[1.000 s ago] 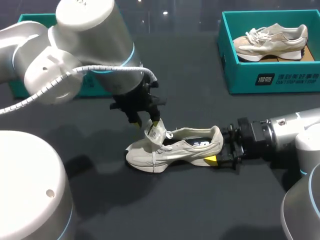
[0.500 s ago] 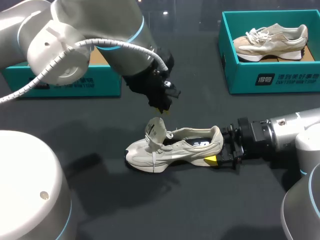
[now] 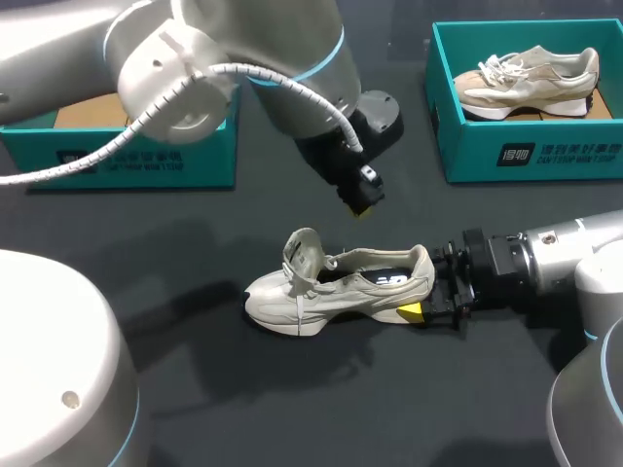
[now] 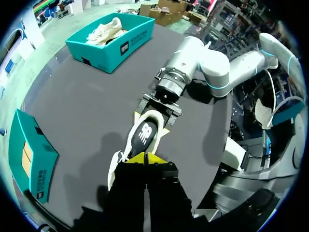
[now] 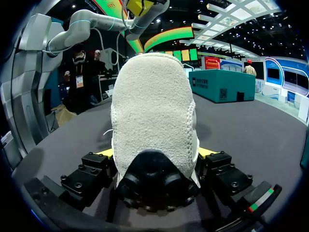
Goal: Take the shoe out of the shoebox, open the shoe tongue, remove and reinsert the insole, then place the shoe into the shoebox
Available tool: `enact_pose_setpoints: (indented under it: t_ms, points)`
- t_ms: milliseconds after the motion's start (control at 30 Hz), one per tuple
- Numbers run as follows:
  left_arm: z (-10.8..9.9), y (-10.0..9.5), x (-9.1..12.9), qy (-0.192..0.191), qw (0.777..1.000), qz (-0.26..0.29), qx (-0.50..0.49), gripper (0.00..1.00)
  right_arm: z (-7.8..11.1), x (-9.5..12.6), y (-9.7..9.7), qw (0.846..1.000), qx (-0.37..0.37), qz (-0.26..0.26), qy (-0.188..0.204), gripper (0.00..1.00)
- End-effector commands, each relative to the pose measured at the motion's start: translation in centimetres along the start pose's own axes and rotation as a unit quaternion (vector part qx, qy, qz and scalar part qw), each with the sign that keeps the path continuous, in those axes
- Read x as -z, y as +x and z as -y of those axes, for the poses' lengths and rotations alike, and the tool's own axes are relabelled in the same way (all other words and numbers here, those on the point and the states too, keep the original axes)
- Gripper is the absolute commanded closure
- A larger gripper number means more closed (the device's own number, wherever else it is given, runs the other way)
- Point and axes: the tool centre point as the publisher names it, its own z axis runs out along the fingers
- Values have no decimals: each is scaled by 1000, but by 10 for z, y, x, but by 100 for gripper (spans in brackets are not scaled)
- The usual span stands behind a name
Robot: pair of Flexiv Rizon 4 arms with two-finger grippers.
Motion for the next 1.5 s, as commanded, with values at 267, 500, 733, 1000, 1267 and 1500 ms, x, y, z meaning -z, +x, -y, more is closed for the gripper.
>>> enact_pose_setpoints:
  t_ms: [267,500,733,1000,1267,1500]
  points:
    - [-16,3,-56,25,988,-35,-148,100,1,0,0,1000,0,1,1,100]
    - [-18,3,-61,40,984,-30,-173,100,1,0,0,1000,0,1,1,100]
    - [-18,3,-61,40,984,-30,-173,100,1,0,0,1000,0,1,1,100]
    - [-8,1,-104,0,975,-51,-217,100,1,0,0,1000,0,1,1,100]
    - [-6,1,-116,-31,968,-62,-241,100,1,0,0,1000,0,1,1,100]
    - [-6,1,-116,-31,968,-62,-241,100,1,0,0,1000,0,1,1,100]
